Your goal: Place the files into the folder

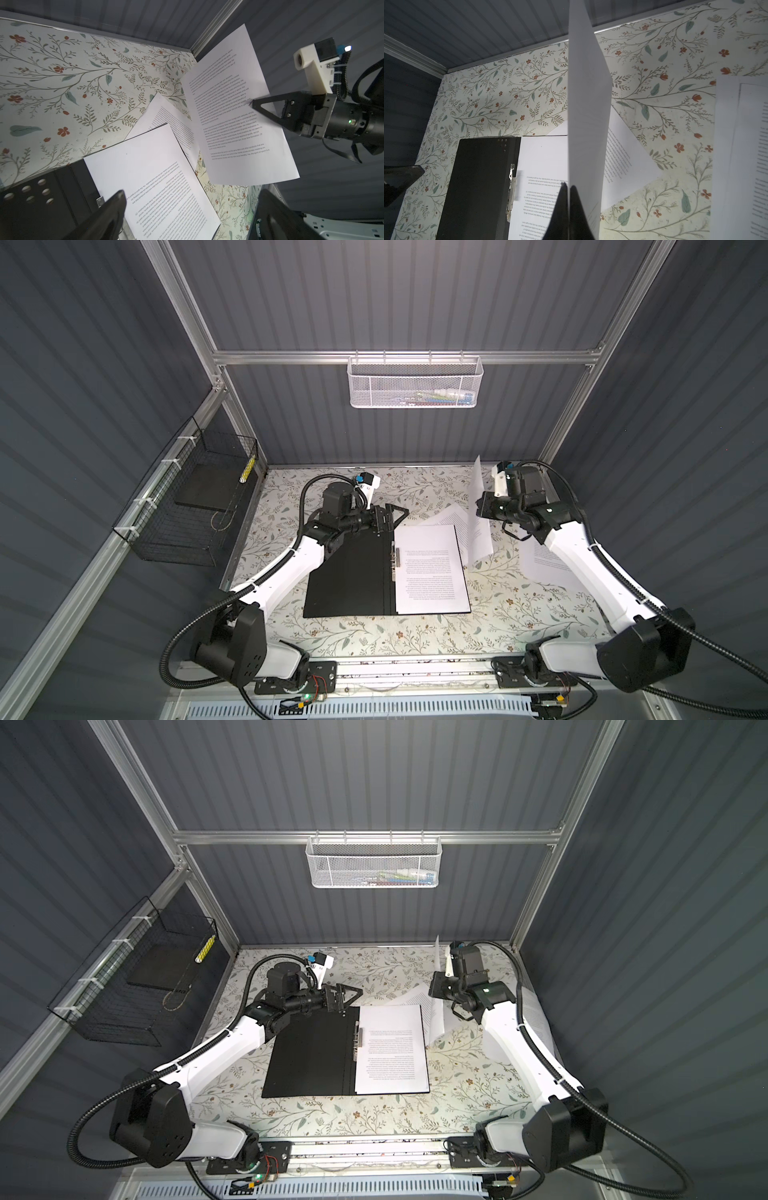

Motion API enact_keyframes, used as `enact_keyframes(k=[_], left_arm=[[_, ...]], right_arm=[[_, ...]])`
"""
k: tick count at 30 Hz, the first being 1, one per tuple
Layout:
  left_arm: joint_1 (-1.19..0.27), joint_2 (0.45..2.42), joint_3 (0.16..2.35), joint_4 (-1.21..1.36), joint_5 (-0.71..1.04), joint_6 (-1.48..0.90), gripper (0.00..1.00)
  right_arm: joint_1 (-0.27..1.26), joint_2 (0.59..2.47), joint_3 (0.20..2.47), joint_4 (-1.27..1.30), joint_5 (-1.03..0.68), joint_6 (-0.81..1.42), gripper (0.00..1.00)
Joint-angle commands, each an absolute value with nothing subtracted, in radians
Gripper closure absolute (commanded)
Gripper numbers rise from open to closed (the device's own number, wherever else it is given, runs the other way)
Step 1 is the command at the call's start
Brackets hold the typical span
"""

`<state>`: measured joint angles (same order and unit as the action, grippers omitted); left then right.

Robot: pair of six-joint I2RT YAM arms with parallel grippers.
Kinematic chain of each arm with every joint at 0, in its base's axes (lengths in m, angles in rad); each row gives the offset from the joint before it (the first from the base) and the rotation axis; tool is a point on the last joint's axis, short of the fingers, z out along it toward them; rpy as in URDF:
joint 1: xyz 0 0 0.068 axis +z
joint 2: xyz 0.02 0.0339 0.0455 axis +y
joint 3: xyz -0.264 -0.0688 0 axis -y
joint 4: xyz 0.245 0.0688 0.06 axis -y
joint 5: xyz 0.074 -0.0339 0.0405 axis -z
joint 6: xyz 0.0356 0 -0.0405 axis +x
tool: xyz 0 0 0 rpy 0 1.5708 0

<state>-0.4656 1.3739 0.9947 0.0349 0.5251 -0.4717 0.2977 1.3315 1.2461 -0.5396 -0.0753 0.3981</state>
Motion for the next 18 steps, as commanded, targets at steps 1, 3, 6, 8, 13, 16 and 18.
enact_keyframes(k=[1,3,6,8,13,16,18], left_arm=[[-0.463,1.321,0.94,-0.006,0.471,-0.435,0.0],[-0.463,1.307,0.923,-0.029,0.443,-0.424,0.0],[-0.463,1.297,0.894,-0.039,0.428,-0.42,0.0],[-0.463,1.292,0.881,-0.053,0.419,-0.412,0.0],[-0.463,1.245,0.834,-0.088,0.377,-0.39,0.0],[-0.463,1.216,0.799,-0.088,0.35,-0.396,0.0],[-0.463,1.207,0.779,-0.084,0.341,-0.397,0.0]], right_arm=[[0.337,1.349,1.278,-0.542,-0.113,0.438,1.0],[0.359,1.36,1.285,-0.516,-0.193,0.469,1.0],[0.384,1.369,1.272,-0.42,-0.408,0.53,1.0],[0.407,1.366,1.269,-0.394,-0.479,0.546,1.0],[0.334,1.281,1.142,-0.367,-0.435,0.563,1.0],[0.238,1.263,1.025,-0.34,-0.463,0.57,1.0],[0.217,1.273,0.962,-0.315,-0.461,0.545,1.0]])
